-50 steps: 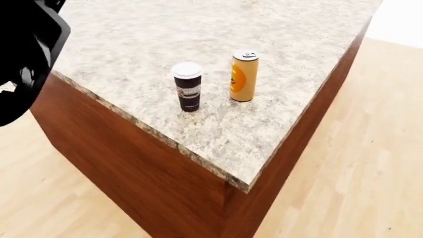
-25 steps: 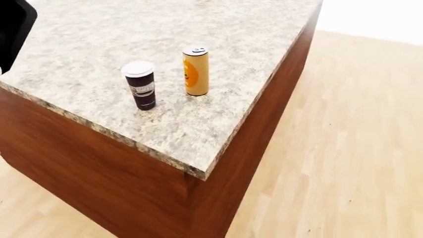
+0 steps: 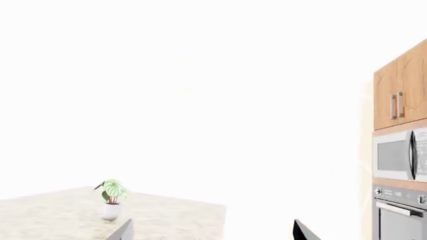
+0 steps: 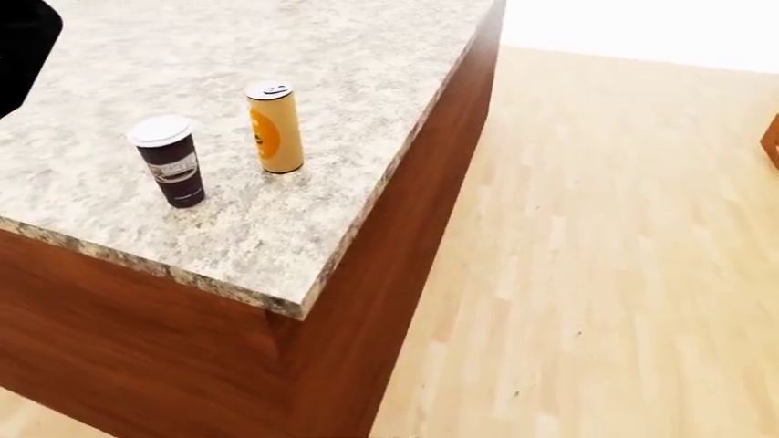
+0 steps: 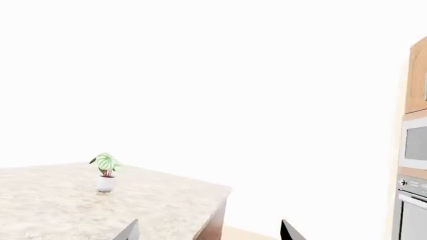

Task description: Move the drinks to the dining counter.

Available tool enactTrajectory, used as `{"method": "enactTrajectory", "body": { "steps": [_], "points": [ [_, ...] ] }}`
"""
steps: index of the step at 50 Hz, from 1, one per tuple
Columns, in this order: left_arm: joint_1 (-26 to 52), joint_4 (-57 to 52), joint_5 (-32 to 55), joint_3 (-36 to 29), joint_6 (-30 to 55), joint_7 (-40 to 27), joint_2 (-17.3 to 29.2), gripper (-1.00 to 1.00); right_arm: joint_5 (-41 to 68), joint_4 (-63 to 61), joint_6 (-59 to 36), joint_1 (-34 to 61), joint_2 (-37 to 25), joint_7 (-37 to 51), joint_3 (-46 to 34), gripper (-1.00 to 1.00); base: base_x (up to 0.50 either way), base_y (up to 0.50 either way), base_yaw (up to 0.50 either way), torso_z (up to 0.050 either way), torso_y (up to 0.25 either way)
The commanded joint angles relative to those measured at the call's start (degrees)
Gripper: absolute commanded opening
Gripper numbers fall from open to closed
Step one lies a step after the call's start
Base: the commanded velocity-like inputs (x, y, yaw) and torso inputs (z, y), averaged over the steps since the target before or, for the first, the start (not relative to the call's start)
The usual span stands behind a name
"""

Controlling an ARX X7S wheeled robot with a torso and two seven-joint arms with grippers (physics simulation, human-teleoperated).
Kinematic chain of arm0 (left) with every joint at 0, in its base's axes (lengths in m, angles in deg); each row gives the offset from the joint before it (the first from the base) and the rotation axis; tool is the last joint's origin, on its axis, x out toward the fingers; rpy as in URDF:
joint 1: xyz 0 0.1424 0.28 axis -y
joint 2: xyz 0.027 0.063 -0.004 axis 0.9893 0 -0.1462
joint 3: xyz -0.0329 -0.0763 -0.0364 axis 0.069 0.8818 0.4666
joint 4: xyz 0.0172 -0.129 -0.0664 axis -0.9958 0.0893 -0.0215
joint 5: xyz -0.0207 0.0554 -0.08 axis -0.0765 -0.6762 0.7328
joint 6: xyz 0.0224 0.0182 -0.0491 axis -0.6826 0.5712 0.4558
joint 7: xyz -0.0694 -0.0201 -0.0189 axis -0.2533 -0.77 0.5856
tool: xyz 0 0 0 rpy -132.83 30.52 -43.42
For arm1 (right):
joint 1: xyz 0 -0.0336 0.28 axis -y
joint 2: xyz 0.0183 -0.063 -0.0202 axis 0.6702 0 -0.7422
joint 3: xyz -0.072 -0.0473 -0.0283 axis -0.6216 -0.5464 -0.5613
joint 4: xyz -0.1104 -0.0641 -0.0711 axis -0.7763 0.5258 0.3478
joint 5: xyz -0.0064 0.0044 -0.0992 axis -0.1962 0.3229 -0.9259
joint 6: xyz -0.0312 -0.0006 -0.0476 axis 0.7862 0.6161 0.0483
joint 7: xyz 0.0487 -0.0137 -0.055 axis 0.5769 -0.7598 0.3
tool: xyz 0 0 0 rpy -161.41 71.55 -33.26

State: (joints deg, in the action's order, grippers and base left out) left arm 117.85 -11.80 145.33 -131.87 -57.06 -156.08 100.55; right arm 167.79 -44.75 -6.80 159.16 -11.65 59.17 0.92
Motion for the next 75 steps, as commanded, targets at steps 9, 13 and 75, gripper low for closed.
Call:
{"method": "enactTrajectory", "body": {
  "steps": [9, 13, 75],
  "points": [
    [-0.7, 0.8, -0.1, 0.3, -0.3, 0.7, -0.1, 1.00, 0.3, -0.3, 0.3, -1.1, -0.4, 0.0, 0.2, 1.00, 0.02, -0.08, -0.50, 0.000, 0.000],
    [-1.0, 1.4, -0.1, 0.6, -0.6, 1.2, 0.1, 1.00, 0.1, -0.3, 0.5, -1.4, -0.3, -0.1, 0.2, 1.00, 0.02, -0.08, -0.50, 0.000, 0.000],
    [0.2, 1.4, 0.5, 1.9, 0.4, 0.6, 0.5, 1.00, 0.1, 0.0, -1.7, 0.4, 0.7, -0.5, 0.2, 1.00, 0.00, -0.08, -0.50, 0.000, 0.000]
  ]
}}
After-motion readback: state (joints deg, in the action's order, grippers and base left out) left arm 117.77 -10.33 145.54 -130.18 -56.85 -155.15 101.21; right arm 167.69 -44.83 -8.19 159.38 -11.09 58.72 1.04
